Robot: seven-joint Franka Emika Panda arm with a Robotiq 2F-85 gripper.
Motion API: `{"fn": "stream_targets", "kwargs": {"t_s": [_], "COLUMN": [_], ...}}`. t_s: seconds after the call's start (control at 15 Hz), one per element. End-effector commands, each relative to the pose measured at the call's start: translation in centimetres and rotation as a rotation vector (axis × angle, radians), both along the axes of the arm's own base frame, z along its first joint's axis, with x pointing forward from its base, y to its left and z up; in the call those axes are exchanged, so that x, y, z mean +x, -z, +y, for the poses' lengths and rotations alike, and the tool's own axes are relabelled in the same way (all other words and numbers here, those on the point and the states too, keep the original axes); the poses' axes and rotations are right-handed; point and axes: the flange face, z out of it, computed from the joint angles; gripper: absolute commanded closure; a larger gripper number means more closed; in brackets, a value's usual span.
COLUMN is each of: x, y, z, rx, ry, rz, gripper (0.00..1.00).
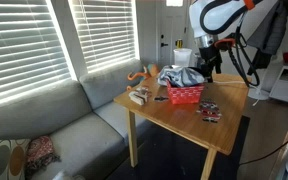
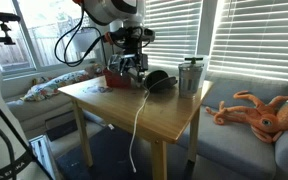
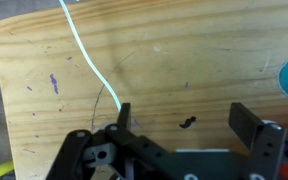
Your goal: Put the bag on top of the box
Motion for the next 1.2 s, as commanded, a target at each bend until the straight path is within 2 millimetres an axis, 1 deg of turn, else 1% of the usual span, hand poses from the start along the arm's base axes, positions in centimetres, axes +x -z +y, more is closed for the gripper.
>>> {"fn": "stream_targets", "kwargs": {"t_s": [0.0, 0.33, 0.6, 0.73, 0.93, 1.0, 1.13], "x": [0.0, 0.7, 1.4, 2.0, 3.1, 3.3, 3.8], "y": [0.0, -1.6, -2.4, -2.7, -2.9, -3.0, -3.0], "z": [0.0, -0.8, -0.4, -0.2, -0.4, -0.4, -0.6], "rx": [0.0, 0.021, 0.034, 0.044, 0.061, 0.072, 0.08], "ry": [0.0, -0.007, -0.027, -0.024, -0.014, -0.014, -0.01], "rz": [0.001, -0.136, -0.222, -0.266, -0.338, -0.355, -0.382], "gripper": [0.0, 0.0, 0.0, 0.0, 0.0, 0.01, 0.18]}}
